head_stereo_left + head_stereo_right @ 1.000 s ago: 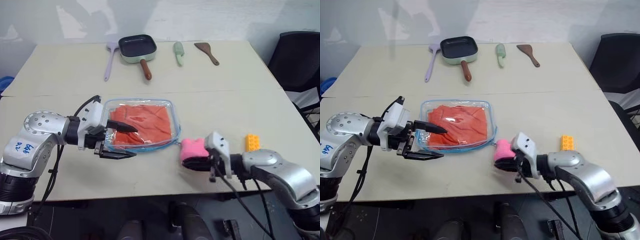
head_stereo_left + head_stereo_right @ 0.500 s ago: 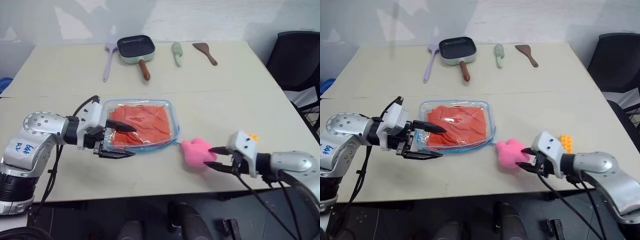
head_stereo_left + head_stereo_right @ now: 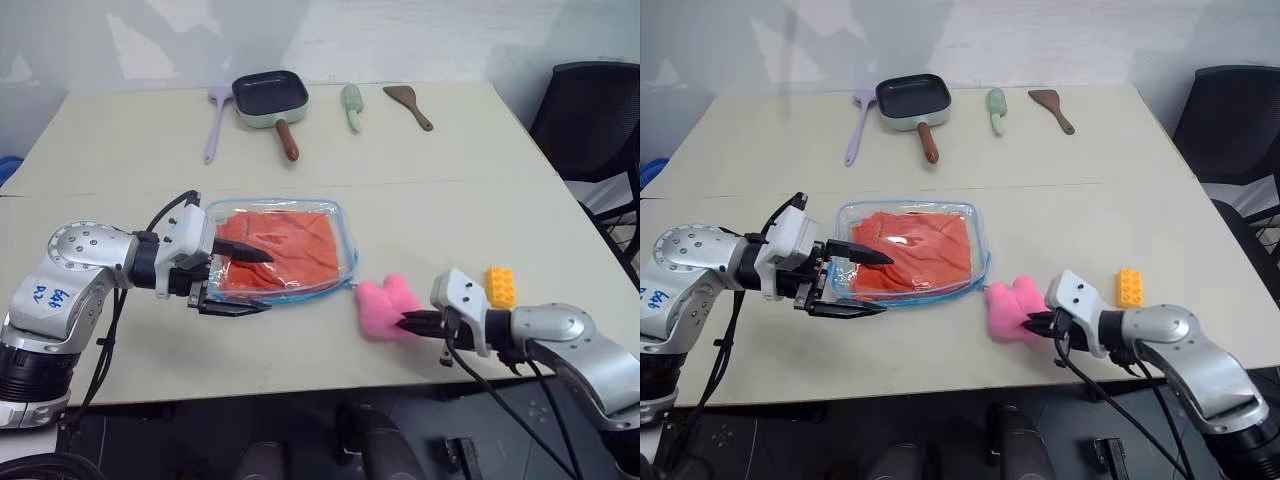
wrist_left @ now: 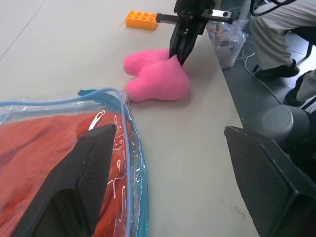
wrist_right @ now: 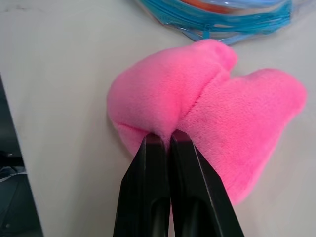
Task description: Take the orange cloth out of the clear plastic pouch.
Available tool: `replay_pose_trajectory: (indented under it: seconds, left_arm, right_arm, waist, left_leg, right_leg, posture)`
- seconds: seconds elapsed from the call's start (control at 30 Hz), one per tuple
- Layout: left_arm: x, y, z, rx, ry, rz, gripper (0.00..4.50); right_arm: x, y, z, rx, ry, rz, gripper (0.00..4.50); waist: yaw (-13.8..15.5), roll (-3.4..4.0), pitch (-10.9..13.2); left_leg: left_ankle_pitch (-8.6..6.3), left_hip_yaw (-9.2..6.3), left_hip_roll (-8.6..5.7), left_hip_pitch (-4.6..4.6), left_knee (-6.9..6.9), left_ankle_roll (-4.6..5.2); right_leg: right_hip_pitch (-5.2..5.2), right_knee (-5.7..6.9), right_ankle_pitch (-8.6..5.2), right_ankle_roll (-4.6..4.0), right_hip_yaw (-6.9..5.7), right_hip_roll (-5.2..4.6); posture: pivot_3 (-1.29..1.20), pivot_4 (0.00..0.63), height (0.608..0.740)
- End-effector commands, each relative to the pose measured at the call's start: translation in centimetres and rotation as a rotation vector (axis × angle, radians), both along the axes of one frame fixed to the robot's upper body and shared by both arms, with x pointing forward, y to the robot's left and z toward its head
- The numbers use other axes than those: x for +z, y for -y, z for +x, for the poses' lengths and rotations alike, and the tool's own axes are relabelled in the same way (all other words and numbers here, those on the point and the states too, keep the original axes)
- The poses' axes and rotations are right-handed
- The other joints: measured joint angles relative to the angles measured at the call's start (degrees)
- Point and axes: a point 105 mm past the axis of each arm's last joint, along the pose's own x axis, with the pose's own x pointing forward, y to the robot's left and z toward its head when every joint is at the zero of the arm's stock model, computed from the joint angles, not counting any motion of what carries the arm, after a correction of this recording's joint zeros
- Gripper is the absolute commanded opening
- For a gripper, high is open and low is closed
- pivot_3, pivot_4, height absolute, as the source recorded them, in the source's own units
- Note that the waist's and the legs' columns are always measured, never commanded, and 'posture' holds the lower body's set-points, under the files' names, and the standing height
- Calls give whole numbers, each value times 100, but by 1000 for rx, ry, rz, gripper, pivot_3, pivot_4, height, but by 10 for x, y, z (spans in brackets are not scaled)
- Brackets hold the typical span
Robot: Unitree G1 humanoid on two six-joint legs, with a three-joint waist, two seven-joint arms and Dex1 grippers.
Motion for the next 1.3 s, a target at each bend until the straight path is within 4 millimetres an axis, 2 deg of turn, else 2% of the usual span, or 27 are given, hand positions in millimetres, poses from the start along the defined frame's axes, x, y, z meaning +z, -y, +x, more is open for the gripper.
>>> replay_pose_trajectory:
  seconds: [0.03,0.1,0.3,0.43,0.5,0.53,0.63,0.73,0.87,1.0,1.2,1.3]
  left_arm:
    - [7,1,-2,-7,41,-10,3723]
    - [6,5,-1,-22,42,-16,3723]
    - [1,29,10,-59,59,-19,3723]
    - [-8,44,14,-92,60,-3,3723]
    - [-12,48,12,-124,59,16,3723]
    - [-16,49,10,-143,61,34,3723]
    - [-31,49,4,-204,92,111,3723]
    - [-35,54,-4,-265,63,106,3723]
    - [-42,58,-12,-319,49,117,3723]
    - [-61,65,-16,-362,90,165,3723]
    - [-65,78,-12,-368,157,135,3723]
    - [-72,77,-13,-394,164,167,3723]
  right_arm:
    - [30,-22,-41,210,-153,176,35]
    - [29,-31,-40,212,-193,222,35]
    - [-14,-54,-13,132,-200,96,35]
    - [-19,-68,-4,115,-185,104,35]
    - [-18,-69,2,77,-174,111,495]
    - [-16,-68,2,71,-171,114,701]
    - [-7,-65,-5,101,-139,97,1698]
    - [12,-52,-14,120,-47,38,2667]
    - [37,-40,-25,134,13,24,2667]
    - [68,-29,-30,133,59,24,2667]
    - [76,-16,-16,90,96,-35,2667]
    - [75,-12,-2,73,113,-55,2667]
  waist:
    - [6,0,0]
    - [-3,-2,-1]
    - [21,-10,-6]
    - [-1,-15,-9]
    - [-31,-16,-10]
    - [-36,-16,-10]
    - [-23,-16,-10]
    - [-3,-14,-9]
    - [27,-16,-10]
    - [19,-16,-10]
    - [18,-16,-10]
    - [11,-16,-10]
  left_leg:
    - [0,0,1,-2,-1,0]
    - [0,-5,5,-2,0,0]
    - [0,-5,-6,-2,3,0]
    - [0,-5,-8,-1,3,1]
    - [2,-3,-3,1,3,-3]
    - [3,-3,-2,2,3,-5]
    - [6,-5,0,5,3,-12]
    - [6,-7,3,4,3,-12]
    - [3,-13,2,0,4,-6]
    - [3,-15,1,0,2,-6]
    - [-1,-16,1,-1,1,1]
    - [-3,-15,2,-1,1,5]
  right_leg:
    - [-3,1,0,0,0,-1]
    - [0,0,0,0,-3,0]
    - [2,4,0,0,-2,-4]
    - [4,4,1,0,-4,-3]
    - [2,12,1,-2,-2,0]
    - [0,18,0,-4,1,2]
    - [-4,20,-4,-10,3,2]
    - [-5,20,-4,-10,3,-4]
    - [-3,14,-2,-7,-1,-8]
    - [0,10,-2,-7,-1,-2]
    - [0,6,-2,-7,-1,-1]
    - [1,3,-1,-5,0,-4]
  posture:
    - [0,150,740]
    - [0,150,740]
    - [0,150,740]
    - [0,150,740]
    - [0,150,740]
    - [0,150,740]
    - [0,150,740]
    - [0,150,740]
    - [0,150,740]
    - [0,150,740]
    - [0,150,740]
    - [0,150,740]
